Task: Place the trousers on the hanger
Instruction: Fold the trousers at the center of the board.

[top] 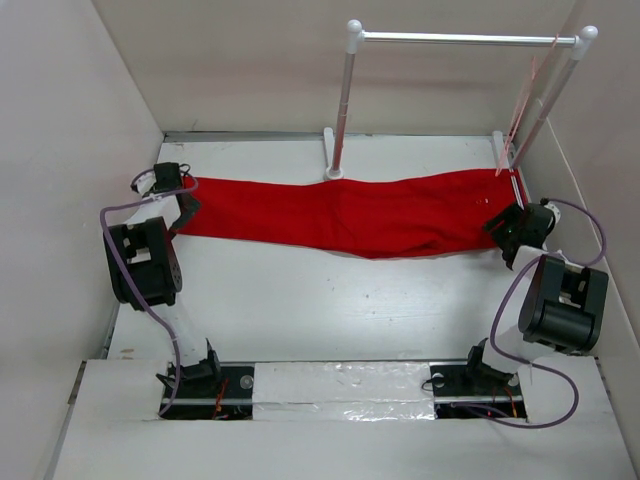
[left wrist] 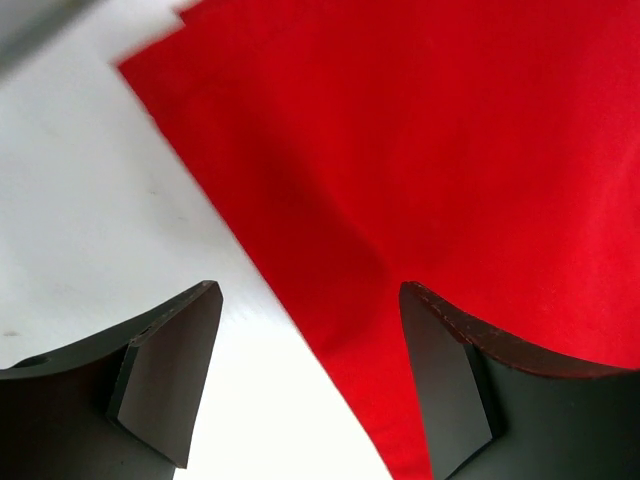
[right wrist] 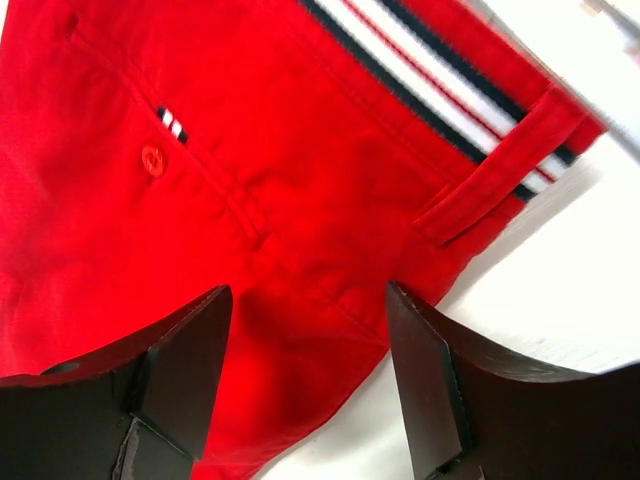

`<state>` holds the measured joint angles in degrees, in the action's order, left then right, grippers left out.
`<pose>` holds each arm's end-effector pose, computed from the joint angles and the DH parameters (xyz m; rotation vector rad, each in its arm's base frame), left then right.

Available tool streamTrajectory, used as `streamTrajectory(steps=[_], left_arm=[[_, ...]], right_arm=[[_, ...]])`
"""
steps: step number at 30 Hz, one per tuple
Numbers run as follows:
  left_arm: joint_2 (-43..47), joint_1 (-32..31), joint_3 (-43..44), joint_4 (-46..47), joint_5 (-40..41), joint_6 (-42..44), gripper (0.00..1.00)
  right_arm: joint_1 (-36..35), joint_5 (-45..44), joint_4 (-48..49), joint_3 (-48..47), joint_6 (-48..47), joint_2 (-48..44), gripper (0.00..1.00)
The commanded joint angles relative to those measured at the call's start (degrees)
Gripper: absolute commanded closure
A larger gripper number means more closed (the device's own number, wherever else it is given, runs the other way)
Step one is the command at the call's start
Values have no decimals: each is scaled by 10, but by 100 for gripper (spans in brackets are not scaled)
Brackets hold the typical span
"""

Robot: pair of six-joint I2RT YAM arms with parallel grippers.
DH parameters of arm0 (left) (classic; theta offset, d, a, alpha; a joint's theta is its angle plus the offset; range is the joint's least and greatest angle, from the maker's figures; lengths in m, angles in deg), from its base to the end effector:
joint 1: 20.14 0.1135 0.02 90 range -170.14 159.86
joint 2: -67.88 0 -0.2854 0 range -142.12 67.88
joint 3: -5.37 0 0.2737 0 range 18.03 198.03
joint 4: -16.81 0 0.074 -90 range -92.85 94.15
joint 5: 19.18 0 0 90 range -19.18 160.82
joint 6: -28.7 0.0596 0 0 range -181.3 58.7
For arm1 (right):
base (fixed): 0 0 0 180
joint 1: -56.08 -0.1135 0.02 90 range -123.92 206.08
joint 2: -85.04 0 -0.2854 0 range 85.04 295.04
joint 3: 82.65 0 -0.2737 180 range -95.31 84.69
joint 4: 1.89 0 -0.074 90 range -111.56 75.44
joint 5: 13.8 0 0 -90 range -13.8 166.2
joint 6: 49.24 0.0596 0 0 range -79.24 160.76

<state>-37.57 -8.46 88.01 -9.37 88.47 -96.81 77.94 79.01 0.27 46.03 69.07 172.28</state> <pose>0.4215 0.1056 0.1838 -1.0777 2.1226 0.1775 0.3156 -0.1235 0.1638 0.8907 1.9695 0.1179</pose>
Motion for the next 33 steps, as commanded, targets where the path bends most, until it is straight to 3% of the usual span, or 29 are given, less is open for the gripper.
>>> streamTrajectory(steps=[1,8,13,20,23,26,29,30,33], left_arm=[[-5,-3,-2,-5,-59,-22,30],[-38,2,3,-21,-67,-24,30],[-3,7,-21,-15,-68,-37,25],[-34,7,-24,-2,-103,-62,24],[-43,7,-12,3,-106,-64,28],[-47,7,-2,13,-104,-69,35],[-54,7,2,23,-109,-75,46],[-59,7,5,21,-110,-76,53],[-56,7,1,44,-117,-76,76]], right_arm=[[0,15,50,16,24,5,31],[12,-25,-15,34,20,-60,35],[18,-69,-29,58,9,-137,31],[18,12,8,70,24,-73,28],[18,24,6,50,38,-50,31],[18,33,20,33,55,-25,38],[18,38,25,14,67,3,54],[18,37,26,10,68,11,76],[18,29,33,12,64,7,96]])
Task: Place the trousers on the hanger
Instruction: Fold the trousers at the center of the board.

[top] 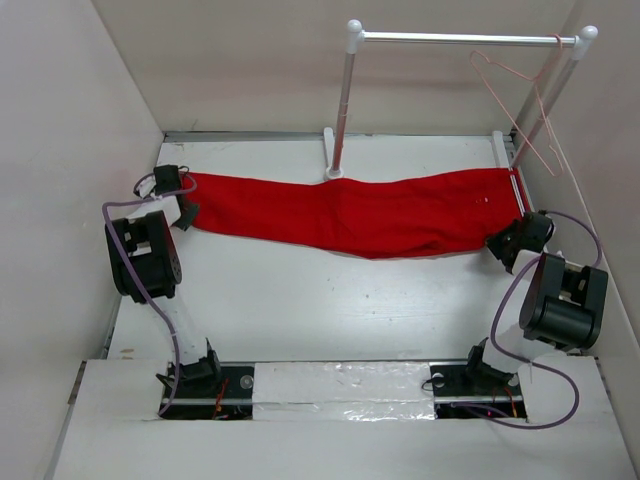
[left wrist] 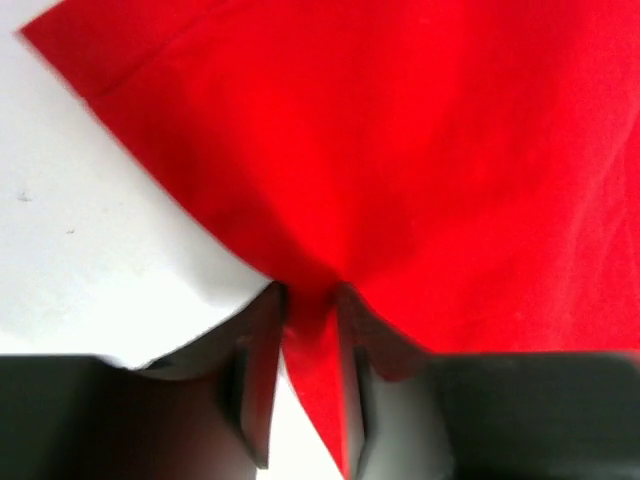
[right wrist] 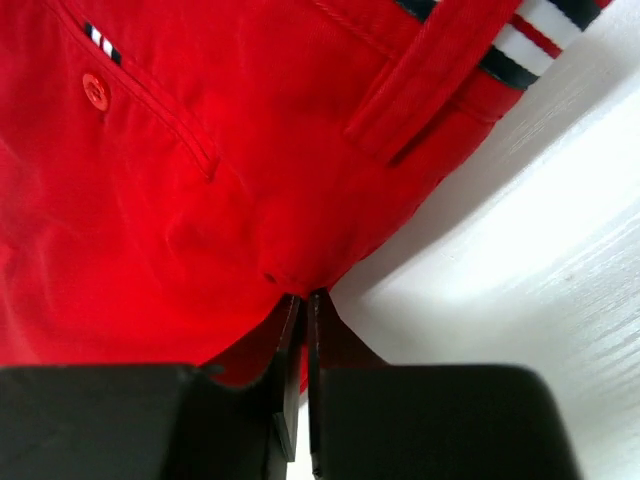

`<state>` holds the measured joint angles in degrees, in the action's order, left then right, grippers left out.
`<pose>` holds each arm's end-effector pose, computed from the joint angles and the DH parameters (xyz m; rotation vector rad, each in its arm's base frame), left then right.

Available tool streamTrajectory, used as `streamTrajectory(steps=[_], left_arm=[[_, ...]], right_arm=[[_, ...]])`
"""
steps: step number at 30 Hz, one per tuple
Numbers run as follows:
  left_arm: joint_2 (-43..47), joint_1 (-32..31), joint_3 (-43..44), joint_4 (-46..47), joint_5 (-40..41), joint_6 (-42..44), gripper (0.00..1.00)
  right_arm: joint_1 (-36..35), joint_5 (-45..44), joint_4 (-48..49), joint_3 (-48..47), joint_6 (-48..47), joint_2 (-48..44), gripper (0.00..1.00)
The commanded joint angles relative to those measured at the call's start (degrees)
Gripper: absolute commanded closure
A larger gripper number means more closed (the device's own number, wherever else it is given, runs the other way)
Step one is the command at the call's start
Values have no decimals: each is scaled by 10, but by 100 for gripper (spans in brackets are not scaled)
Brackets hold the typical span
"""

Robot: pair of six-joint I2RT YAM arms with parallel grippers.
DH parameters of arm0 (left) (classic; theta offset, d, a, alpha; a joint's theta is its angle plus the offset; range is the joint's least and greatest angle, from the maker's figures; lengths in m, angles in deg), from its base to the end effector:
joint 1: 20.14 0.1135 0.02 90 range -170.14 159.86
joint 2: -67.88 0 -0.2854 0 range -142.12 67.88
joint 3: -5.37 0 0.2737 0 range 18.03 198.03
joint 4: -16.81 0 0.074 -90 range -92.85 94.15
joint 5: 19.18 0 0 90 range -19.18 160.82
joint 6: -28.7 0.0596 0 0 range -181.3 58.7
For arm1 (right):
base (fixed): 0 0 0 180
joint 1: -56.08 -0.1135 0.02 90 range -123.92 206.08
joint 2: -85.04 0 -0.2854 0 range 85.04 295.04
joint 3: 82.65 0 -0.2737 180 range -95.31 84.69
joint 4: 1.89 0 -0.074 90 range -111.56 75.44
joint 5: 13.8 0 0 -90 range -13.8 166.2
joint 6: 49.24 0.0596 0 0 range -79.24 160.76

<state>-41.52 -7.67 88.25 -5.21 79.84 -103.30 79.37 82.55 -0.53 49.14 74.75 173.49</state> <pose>0.4351 0.1058 0.1609 -1.1638 2.1043 -0.0485 0.3011 -0.1224 0.1384 1.0276 2.0063 0.2249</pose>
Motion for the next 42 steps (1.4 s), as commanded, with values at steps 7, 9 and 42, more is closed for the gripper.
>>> streamTrajectory(steps=[7,9,42], left_arm=[[-14,-1,11,1,-7,10,100],[3,-1,5,-12,45,19,100],[364,-96,-161,18,8,-9,61]], right_arm=[[9,-31,17,11,-10,-70,100],[15,-49,-1,25,-20,-117,100],[315,126,-195,174,-166,-458,10]])
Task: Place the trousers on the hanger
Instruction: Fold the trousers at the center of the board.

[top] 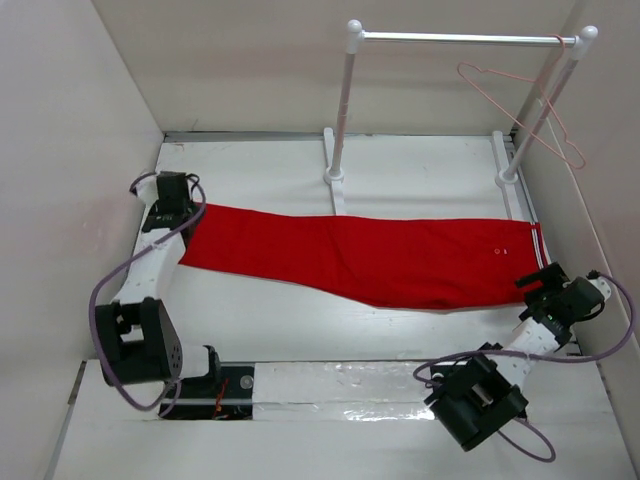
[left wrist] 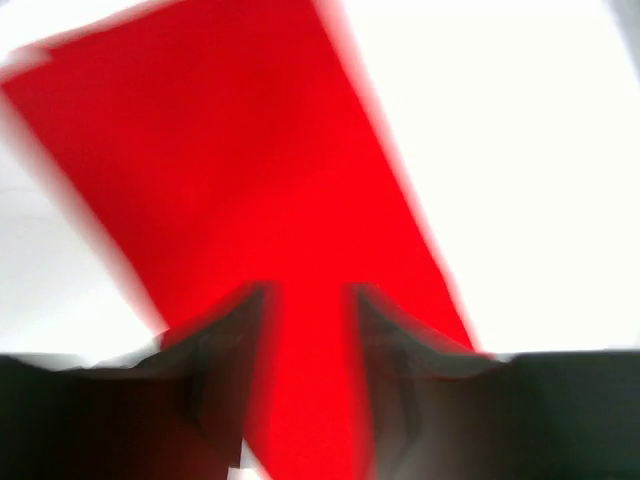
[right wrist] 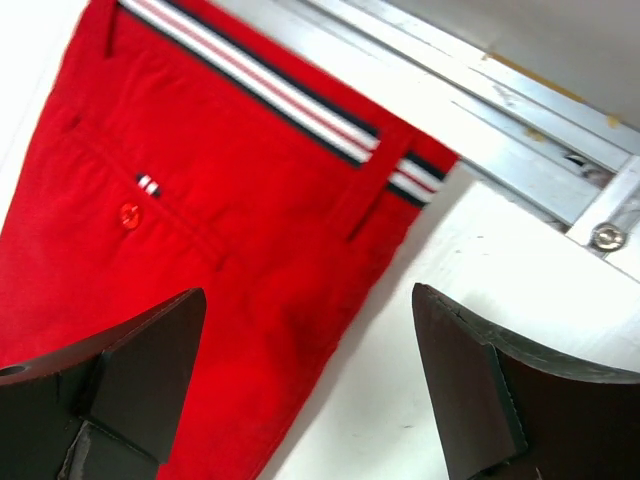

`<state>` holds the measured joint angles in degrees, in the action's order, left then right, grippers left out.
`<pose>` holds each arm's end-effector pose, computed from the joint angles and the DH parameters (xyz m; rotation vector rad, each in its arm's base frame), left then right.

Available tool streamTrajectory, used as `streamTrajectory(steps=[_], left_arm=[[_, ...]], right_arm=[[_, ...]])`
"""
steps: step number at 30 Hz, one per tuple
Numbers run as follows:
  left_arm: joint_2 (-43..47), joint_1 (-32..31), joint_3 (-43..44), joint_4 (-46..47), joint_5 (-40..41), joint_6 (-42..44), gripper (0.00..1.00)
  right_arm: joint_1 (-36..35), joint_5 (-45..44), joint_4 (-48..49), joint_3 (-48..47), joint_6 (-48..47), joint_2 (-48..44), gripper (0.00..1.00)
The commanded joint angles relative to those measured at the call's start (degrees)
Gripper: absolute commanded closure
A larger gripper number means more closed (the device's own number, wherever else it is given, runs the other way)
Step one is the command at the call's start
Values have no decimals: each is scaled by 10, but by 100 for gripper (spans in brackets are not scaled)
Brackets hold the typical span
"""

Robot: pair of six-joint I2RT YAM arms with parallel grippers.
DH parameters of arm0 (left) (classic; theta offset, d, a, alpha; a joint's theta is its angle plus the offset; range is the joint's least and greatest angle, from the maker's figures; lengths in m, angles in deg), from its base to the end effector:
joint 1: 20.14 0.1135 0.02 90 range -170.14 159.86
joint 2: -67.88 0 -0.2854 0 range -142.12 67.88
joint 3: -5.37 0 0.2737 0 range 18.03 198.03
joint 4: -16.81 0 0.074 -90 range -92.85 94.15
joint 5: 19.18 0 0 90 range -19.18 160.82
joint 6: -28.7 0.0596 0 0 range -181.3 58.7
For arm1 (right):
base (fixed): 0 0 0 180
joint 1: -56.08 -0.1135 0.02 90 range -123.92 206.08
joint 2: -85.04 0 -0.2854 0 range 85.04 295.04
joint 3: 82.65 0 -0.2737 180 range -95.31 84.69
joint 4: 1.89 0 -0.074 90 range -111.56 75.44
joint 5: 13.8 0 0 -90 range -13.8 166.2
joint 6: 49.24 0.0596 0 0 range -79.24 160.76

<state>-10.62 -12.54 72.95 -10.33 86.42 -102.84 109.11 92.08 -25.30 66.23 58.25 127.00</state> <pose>0.3302 0.0602 0.2603 -1.0491 1.9413 -0.0245 0.1244 -0.1381 0.1789 1.1053 1.8365 -0.0611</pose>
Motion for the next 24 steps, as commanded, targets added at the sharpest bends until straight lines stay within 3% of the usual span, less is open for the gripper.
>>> streamTrajectory(steps=[1,2,4,8,16,19,21,22,24], left_arm=[[65,-93,-17,99,-61,-19,80],[80,-118,-17,108,-61,-24,90],[87,-171,-14,123,-53,-32,100],[113,-330,-43,176,-25,-33,100],[83,-532,-122,247,67,-33,100],[57,-581,-132,256,96,-32,100],[40,-597,-136,258,121,-28,100],[34,-597,-140,261,126,-26,100],[20,-603,-150,270,129,-26,100]], right_arm=[[30,37,56,4,1,9,10],[36,41,59,7,4,12,10],[43,41,70,14,14,22,10],[57,37,97,25,25,61,10],[28,21,192,35,100,141,17],[-17,-35,222,41,128,134,33],[-37,-63,237,45,134,136,58],[-47,-75,251,45,134,137,66],[-68,-84,259,37,120,137,96]])
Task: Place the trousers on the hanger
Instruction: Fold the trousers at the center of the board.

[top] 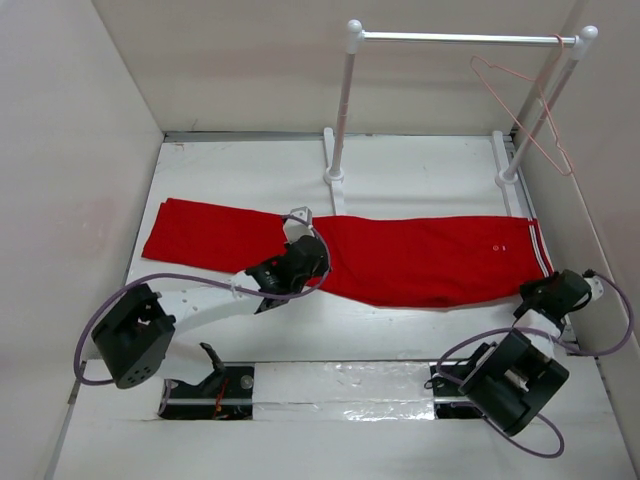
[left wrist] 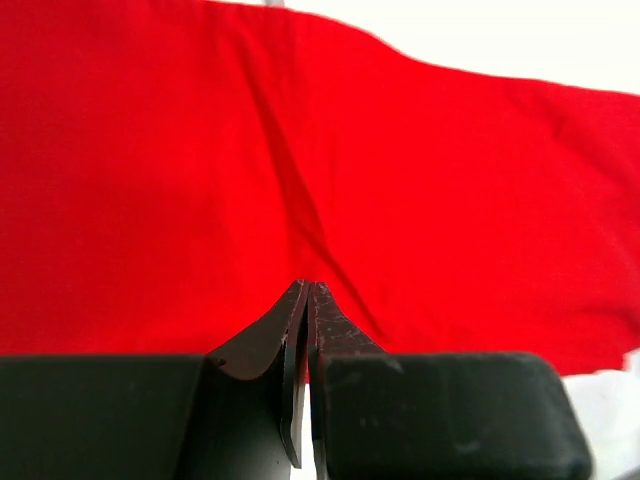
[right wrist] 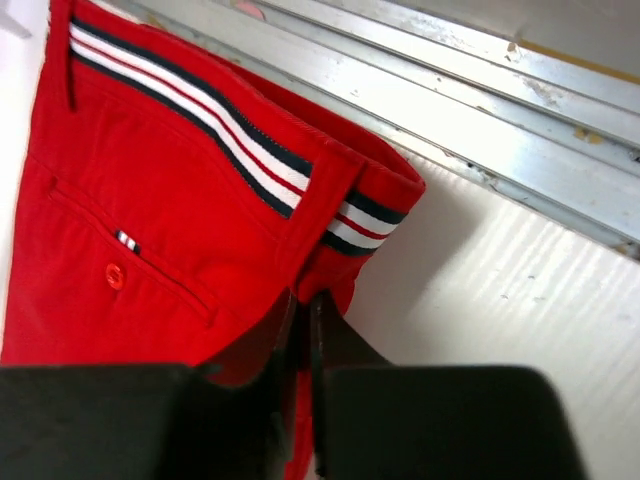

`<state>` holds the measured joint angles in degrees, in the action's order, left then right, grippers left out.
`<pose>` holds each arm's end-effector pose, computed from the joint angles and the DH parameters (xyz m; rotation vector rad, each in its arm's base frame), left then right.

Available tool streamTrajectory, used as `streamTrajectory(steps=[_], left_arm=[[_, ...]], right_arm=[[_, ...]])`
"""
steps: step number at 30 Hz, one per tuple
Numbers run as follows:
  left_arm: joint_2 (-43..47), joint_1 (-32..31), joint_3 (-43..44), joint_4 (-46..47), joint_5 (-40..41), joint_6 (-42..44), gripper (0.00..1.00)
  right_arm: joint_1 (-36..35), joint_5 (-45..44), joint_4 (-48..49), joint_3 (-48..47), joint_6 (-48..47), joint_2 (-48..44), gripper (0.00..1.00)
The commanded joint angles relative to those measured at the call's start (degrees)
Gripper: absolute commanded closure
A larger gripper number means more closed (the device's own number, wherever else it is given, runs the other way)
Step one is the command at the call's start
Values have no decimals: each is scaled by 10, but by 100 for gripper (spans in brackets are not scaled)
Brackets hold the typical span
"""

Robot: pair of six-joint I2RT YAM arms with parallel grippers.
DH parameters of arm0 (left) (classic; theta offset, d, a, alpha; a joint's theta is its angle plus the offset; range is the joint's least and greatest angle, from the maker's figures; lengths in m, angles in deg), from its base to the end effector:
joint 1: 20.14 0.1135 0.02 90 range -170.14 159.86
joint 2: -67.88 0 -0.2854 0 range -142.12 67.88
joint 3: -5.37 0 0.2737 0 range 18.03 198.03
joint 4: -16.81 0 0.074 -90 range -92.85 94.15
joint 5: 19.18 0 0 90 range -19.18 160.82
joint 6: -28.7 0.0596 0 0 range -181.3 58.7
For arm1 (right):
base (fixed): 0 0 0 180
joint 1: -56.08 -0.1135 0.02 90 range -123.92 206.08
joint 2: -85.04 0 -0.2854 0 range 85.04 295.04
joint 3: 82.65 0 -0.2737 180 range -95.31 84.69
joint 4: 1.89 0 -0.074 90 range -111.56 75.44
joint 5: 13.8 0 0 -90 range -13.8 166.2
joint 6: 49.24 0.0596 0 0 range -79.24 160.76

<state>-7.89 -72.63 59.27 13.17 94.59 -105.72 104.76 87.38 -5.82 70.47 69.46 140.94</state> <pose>0.2138 -0.2391 0.2328 -0.1255 2.0361 -0.6725 0.1477 -0.1505 0.1450 1.2434 1.7339 0.0045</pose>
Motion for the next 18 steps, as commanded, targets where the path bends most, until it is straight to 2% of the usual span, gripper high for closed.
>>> streamTrajectory(steps=[1,5,6,9,10,12,16,18], left_arm=[[-11,-2,-18,42,47,5,100],[-44,-2,-22,62,50,8,100],[-49,-2,-19,60,56,11,100],[-59,-2,-18,54,62,17,100],[-58,-2,-22,59,63,21,100],[-54,-2,-37,67,64,22,100],[-56,-2,-56,70,66,24,100],[-68,-2,-61,70,64,22,100]], right_arm=[[-35,-39,64,-10,0,-11,100],[-137,-50,50,-36,-49,-84,100],[-194,-55,34,-58,-74,-101,100],[-293,-79,-36,-88,-116,-158,100],[-357,-84,-69,-105,-122,-170,100],[-441,-109,-105,-116,-118,-193,100],[-536,-138,-116,-134,-93,-205,100],[-612,-149,-113,-160,-81,-185,100]])
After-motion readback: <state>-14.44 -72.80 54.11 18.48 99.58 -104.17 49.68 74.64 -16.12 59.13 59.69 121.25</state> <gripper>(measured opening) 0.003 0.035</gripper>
